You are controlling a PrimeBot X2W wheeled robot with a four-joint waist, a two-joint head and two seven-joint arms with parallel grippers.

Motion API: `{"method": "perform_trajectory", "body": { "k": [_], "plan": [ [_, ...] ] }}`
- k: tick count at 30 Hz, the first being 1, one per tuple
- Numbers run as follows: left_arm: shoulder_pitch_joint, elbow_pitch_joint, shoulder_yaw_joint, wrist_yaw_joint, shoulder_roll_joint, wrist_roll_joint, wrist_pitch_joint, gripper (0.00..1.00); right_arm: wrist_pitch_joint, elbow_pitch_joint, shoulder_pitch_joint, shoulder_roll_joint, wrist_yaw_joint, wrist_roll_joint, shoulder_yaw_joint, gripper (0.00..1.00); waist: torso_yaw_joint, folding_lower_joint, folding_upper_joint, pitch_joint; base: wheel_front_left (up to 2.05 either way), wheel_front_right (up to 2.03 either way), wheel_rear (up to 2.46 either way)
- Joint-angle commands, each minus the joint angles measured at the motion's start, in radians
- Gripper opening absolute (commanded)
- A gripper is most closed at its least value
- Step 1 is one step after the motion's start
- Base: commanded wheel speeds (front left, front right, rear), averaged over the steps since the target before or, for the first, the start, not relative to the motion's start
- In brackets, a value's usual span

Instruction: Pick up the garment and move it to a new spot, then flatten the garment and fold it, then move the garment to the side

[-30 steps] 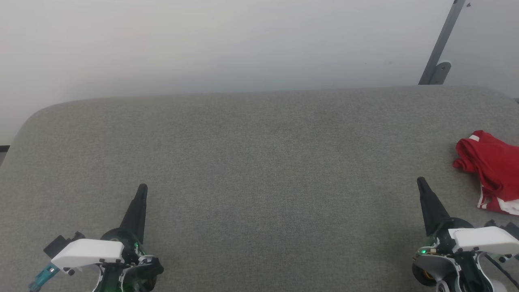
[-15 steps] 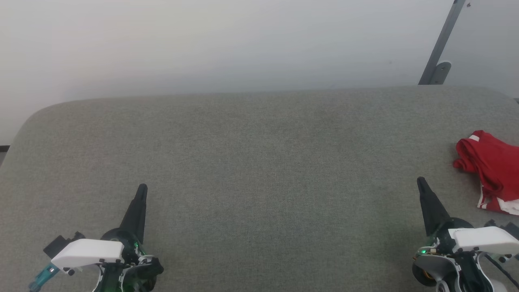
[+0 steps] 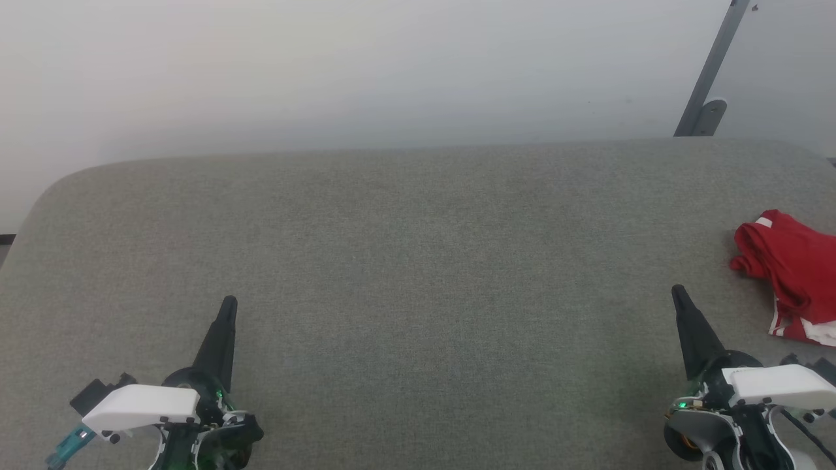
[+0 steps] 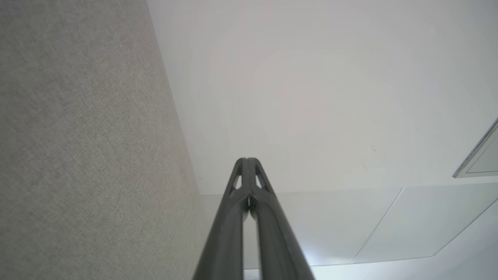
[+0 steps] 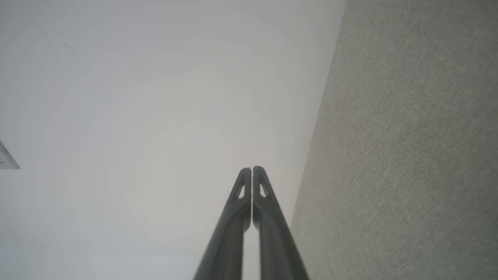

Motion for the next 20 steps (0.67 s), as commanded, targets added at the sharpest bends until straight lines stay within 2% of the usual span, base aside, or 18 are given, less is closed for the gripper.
{"method": "perform_trajectory", "body": {
  "k": [1,20],
  "plan": [
    [-0.01,-0.001,0.004,-0.005,-0.002,0.004,0.004,0.0,0.002,-0.003,-0.005,0.002,0.0,0.004,0.0,0.0,0.0,0.0,-0.0001,0.0,0.0,0.0,0.0],
    [-0.01,-0.001,0.004,-0.005,-0.003,0.004,0.005,0.0,0.002,-0.003,-0.005,0.002,0.0,0.004,0.001,0.0,0.0,0.0,-0.0001,0.0,0.0,0.0,0.0]
  ]
}}
